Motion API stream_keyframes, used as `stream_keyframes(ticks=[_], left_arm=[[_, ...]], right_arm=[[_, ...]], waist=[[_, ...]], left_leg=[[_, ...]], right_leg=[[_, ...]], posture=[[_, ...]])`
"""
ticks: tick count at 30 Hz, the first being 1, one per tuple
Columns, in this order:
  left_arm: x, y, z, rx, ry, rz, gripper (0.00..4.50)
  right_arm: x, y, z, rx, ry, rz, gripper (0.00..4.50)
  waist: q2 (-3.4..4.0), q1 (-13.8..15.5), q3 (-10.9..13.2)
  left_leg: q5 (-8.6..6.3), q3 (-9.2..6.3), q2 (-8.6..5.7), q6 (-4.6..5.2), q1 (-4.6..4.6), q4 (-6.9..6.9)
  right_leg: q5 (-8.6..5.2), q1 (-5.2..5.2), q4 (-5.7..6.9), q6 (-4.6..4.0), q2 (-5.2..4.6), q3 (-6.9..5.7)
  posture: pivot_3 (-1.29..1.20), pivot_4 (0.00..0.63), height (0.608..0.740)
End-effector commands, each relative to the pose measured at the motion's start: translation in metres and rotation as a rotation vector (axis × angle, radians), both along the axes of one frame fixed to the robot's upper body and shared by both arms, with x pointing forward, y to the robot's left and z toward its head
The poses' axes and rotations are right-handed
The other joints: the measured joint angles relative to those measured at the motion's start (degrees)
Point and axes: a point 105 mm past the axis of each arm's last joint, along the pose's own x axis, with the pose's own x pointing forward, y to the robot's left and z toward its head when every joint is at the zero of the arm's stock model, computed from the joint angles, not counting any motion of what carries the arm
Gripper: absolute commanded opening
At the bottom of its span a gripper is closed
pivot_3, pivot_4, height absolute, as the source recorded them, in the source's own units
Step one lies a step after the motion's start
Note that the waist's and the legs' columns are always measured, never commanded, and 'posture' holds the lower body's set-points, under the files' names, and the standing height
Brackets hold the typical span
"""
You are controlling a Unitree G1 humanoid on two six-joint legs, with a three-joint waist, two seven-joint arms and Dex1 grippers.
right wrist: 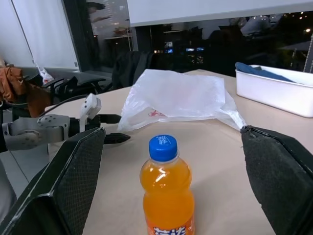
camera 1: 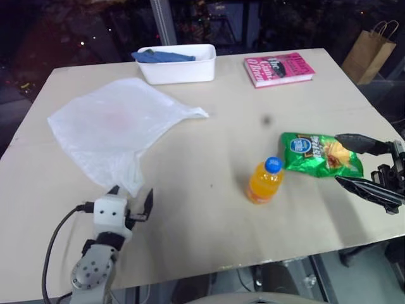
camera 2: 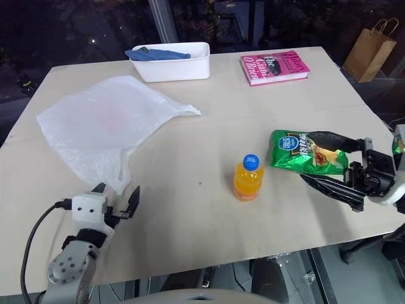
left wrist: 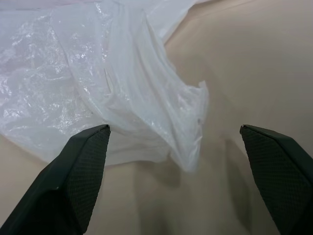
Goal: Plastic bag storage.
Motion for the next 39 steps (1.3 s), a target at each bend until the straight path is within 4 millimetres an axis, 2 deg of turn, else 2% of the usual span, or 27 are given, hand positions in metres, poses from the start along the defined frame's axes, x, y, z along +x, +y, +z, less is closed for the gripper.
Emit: stream_keyframes(ticks=[1, 11, 17, 21, 25, 28, 29, 33, 35, 37, 39], left_arm=[[0.003, -0.001, 0.015, 0.006, -0.064, -0.003, 4.42], [0.014, 0.014, 0.032, 0.047, -0.146, 0.068, 4.42], [0.017, 0.013, 0.030, 0.045, -0.142, 0.057, 4.42], [0.014, 0.013, 0.023, 0.035, -0.103, 0.049, 3.40], [0.012, 0.015, 0.021, 0.021, -0.101, 0.057, 1.44], [0.010, 0.015, 0.020, 0.019, -0.096, 0.063, 0.29], [0.009, 0.016, 0.019, 0.016, -0.094, 0.068, 0.11], [0.012, 0.018, 0.020, -0.008, -0.100, 0.089, 0.11], [0.022, 0.016, 0.025, -0.021, -0.120, 0.079, 0.11], [0.040, 0.006, 0.035, -0.021, -0.157, 0.039, 0.11], [0.080, -0.024, 0.054, -0.036, -0.226, -0.079, 0.11]], right_arm=[[-0.001, -0.001, 0.003, -0.005, -0.033, -0.001, 4.50], [-0.001, 0.002, -0.001, -0.005, -0.035, -0.012, 4.50], [-0.001, 0.006, 0.000, -0.006, -0.038, -0.021, 4.50], [-0.001, 0.002, -0.003, -0.006, -0.034, -0.035, 4.50], [0.000, 0.001, -0.003, -0.003, -0.033, -0.035, 4.50], [0.000, -0.001, -0.003, -0.004, -0.031, -0.035, 4.50], [0.000, -0.002, -0.003, -0.004, -0.030, -0.035, 4.50], [0.001, -0.003, -0.005, -0.007, -0.027, -0.034, 4.50], [0.001, -0.003, -0.005, -0.006, -0.026, -0.035, 4.50], [0.002, -0.004, -0.007, -0.008, -0.023, -0.037, 4.50], [0.004, -0.003, -0.010, -0.011, -0.021, -0.039, 4.50]], waist=[[0.00, 0.00, 0.00], [0.00, 0.03, 0.00], [0.00, -0.02, 0.00], [0.00, -0.01, 0.00], [0.01, 0.00, 0.00], [0.01, -0.01, 0.00], [0.00, -0.02, 0.00], [0.01, -0.01, 0.00], [0.01, 0.06, 0.00], [0.01, 0.31, 0.00], [0.00, 0.72, -0.01]], left_leg=[[0.00, 0.00, 0.00, 0.00, 0.00, 0.00], [0.00, 0.01, 0.00, 0.00, 0.00, 0.00], [0.00, 0.02, -0.01, 0.00, 0.00, 0.00], [0.00, 0.01, -0.01, 0.00, 0.00, 0.00], [0.00, 0.01, -0.01, 0.00, 0.00, 0.00], [0.00, 0.01, -0.01, 0.00, 0.00, 0.00], [0.00, 0.02, -0.01, 0.00, 0.00, 0.00], [0.00, 0.02, -0.01, 0.00, 0.00, 0.00], [0.00, 0.00, -0.01, 0.00, 0.00, 0.00], [0.01, -0.03, -0.01, 0.00, 0.00, 0.01], [0.01, -0.07, -0.05, -0.01, 0.00, 0.07]], right_leg=[[0.00, 0.00, 0.00, 0.00, 0.00, 0.00], [0.00, 0.00, 0.00, 0.00, 0.00, 0.02], [0.01, 0.00, 0.00, -0.01, 0.00, 0.02], [0.00, 0.00, 0.00, -0.01, 0.00, 0.02], [0.01, 0.00, 0.00, 0.00, 0.00, 0.01], [0.01, 0.00, 0.00, 0.00, 0.00, 0.02], [0.01, 0.00, 0.00, 0.00, 0.00, 0.02], [0.01, 0.00, 0.00, 0.00, 0.00, 0.02], [0.01, 0.00, 0.00, -0.01, 0.00, 0.01], [0.01, 0.00, 0.02, 0.00, 0.00, -0.03], [0.01, 0.01, 0.08, -0.01, 0.01, -0.08]], posture=[[0.00, 0.150, 0.740], [0.00, 0.150, 0.740], [0.00, 0.150, 0.740], [0.00, 0.150, 0.740], [0.00, 0.150, 0.740], [0.00, 0.150, 0.740], [0.00, 0.150, 0.740], [0.00, 0.150, 0.740], [0.00, 0.150, 0.740], [0.00, 0.150, 0.740], [0.00, 0.150, 0.740]])
